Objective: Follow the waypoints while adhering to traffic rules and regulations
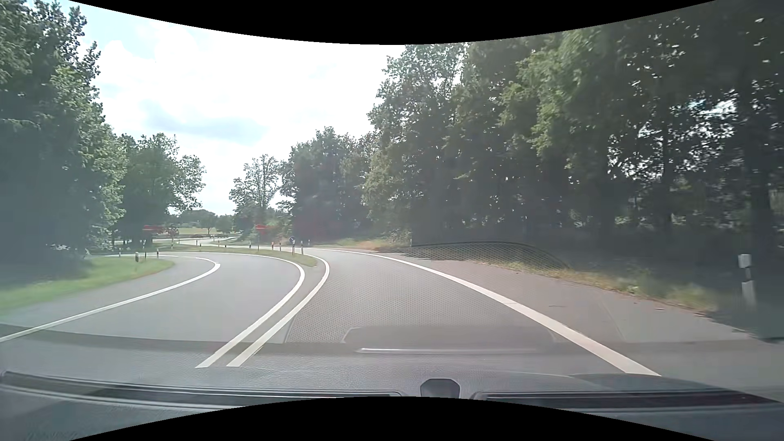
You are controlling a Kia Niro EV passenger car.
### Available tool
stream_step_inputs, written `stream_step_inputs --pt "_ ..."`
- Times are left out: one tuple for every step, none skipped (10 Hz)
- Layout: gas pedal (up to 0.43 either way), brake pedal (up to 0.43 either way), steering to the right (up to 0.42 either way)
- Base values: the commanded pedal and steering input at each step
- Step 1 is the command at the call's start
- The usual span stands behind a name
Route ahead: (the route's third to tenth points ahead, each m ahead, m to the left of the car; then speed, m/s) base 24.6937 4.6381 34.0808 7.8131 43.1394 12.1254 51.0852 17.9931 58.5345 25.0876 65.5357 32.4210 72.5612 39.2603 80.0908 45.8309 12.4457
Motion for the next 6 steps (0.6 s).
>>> stream_step_inputs --pt "0.169 0.0 -0.046" --pt "0.169 0.0 -0.05" --pt "0.169 0.0 -0.054" --pt "0.169 0.0 -0.056" --pt "0.169 0.0 -0.057" --pt "0.169 0.0 -0.059"
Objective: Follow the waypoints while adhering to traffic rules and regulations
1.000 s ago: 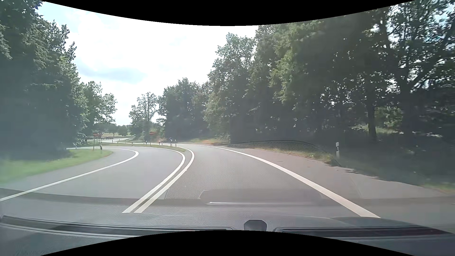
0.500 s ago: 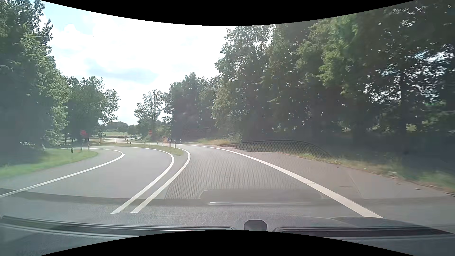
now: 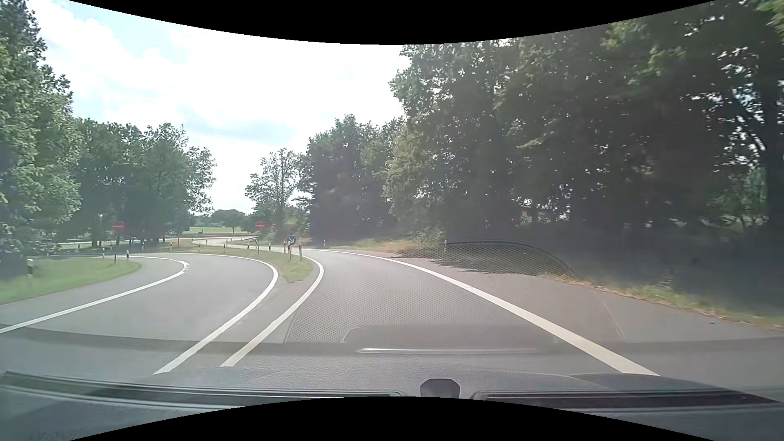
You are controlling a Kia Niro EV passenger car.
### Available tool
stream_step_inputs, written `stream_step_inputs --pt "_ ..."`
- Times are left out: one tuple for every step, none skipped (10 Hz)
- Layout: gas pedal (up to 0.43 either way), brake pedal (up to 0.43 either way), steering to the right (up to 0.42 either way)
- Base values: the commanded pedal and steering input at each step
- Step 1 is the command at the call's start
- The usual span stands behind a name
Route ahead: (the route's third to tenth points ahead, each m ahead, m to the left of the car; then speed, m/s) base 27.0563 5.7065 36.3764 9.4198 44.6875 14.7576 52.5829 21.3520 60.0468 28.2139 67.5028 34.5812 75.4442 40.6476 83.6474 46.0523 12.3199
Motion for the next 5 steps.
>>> stream_step_inputs --pt "0.169 0.0 -0.062" --pt "0.169 0.0 -0.065" --pt "0.169 0.0 -0.066" --pt "0.169 0.0 -0.067" --pt "0.169 0.0 -0.067"
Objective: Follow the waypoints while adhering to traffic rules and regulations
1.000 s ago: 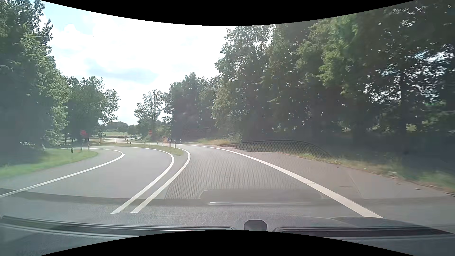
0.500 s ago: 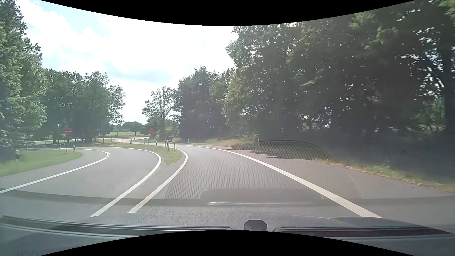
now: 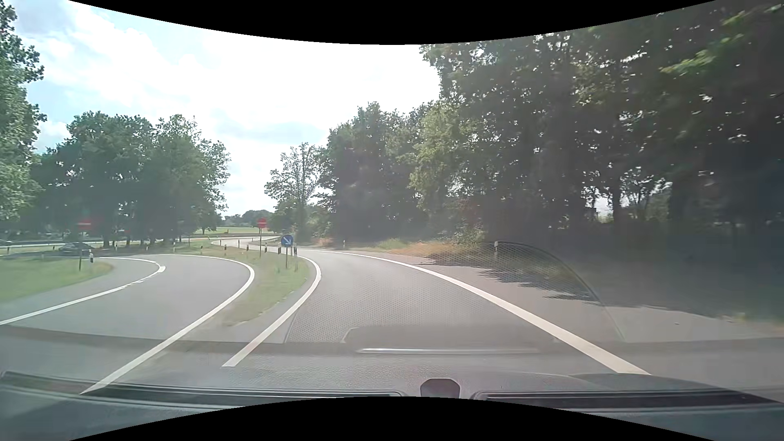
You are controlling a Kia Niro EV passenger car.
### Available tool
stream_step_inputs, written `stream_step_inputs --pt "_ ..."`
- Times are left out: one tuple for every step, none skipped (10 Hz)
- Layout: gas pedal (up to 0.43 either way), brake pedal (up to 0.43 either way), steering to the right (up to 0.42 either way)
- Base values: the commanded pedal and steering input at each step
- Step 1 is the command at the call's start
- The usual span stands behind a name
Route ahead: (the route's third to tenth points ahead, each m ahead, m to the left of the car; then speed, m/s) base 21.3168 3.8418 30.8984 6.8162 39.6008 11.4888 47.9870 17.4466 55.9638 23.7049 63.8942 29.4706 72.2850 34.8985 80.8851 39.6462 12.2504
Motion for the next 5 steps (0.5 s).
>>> stream_step_inputs --pt "0.177 0.0 -0.067" --pt "0.177 0.0 -0.067" --pt "0.189 0.0 -0.067" --pt "0.197 0.0 -0.067" --pt "0.197 0.0 -0.067"
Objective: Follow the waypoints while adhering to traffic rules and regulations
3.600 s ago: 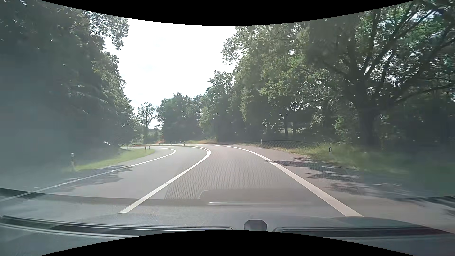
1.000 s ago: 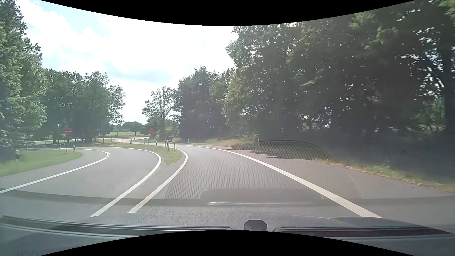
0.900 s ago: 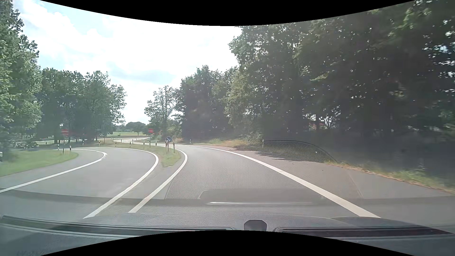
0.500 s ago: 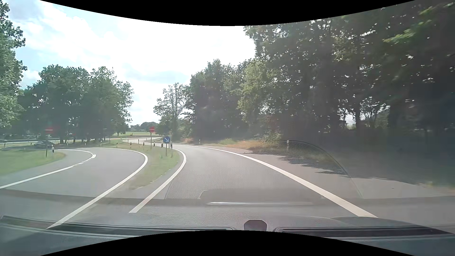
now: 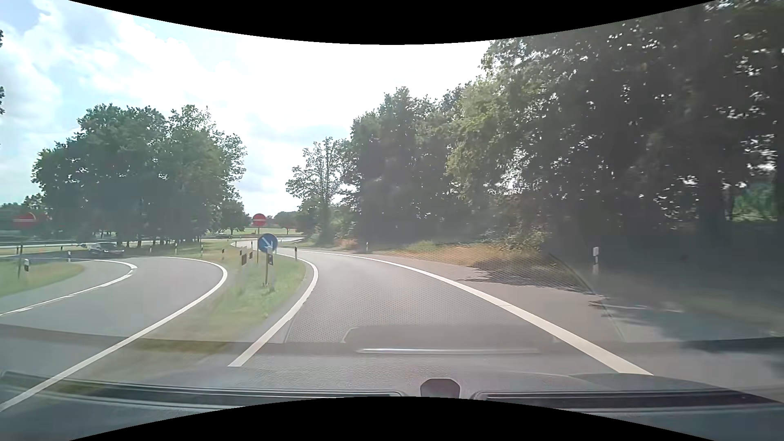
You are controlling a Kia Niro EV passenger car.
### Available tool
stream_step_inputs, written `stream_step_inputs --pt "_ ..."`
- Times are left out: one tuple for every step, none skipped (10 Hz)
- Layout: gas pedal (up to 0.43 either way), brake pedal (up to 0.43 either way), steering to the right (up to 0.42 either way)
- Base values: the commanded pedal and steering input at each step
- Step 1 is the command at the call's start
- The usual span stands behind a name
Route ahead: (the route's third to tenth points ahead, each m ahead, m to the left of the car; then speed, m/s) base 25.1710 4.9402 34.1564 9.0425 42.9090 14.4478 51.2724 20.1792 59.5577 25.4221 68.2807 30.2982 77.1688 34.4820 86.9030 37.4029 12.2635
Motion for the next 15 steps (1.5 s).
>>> stream_step_inputs --pt "0.197 0.0 -0.067" --pt "0.197 0.0 -0.068" --pt "0.197 0.0 -0.069" --pt "0.197 0.0 -0.07" --pt "0.197 0.0 -0.071" --pt "0.209 0.0 -0.072" --pt "0.209 0.0 -0.074" --pt "0.209 0.0 -0.075" --pt "0.209 0.0 -0.077" --pt "0.209 0.0 -0.077" --pt "0.209 0.0 -0.079" --pt "0.209 0.0 -0.079" --pt "0.22 0.0 -0.08" --pt "0.228 0.0 -0.08" --pt "0.24 0.0 -0.08"
